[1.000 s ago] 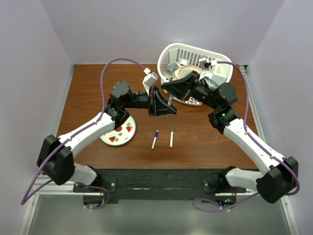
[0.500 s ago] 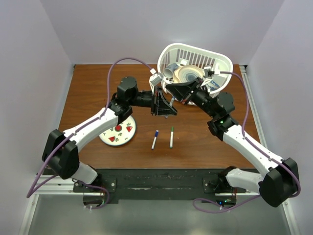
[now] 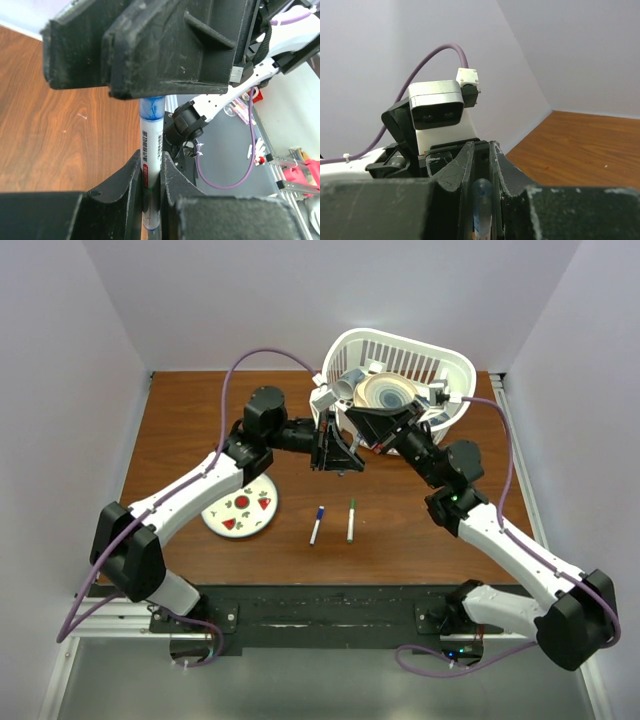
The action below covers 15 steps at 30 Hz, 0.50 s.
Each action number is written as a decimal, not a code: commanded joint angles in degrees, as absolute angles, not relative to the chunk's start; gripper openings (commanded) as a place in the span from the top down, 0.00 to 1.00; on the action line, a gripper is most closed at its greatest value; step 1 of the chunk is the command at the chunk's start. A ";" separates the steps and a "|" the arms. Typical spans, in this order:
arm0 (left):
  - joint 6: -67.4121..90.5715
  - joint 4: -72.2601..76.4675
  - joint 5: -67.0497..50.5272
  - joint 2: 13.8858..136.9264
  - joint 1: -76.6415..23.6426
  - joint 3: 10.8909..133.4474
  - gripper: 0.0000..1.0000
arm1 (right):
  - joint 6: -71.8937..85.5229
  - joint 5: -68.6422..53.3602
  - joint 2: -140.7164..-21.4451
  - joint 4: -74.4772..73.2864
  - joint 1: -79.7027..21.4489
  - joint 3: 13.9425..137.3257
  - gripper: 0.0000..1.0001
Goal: Insert the pens into the pen caps
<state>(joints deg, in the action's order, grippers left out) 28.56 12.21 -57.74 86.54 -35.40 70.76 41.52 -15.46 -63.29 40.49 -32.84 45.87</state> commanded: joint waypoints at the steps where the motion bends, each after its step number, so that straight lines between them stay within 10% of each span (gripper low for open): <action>1: 28.92 32.95 -38.67 85.78 -32.08 83.49 1.00 | 42.10 -38.84 -65.21 22.49 -42.10 40.43 1.00; 15: 27.59 31.45 -39.46 85.87 -27.70 87.54 1.00 | 38.06 -33.31 -65.48 9.76 -46.58 41.93 1.00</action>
<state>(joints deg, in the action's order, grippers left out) 25.34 8.40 -62.30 88.20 -34.61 78.41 36.29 -9.26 -62.33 38.83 -36.29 48.97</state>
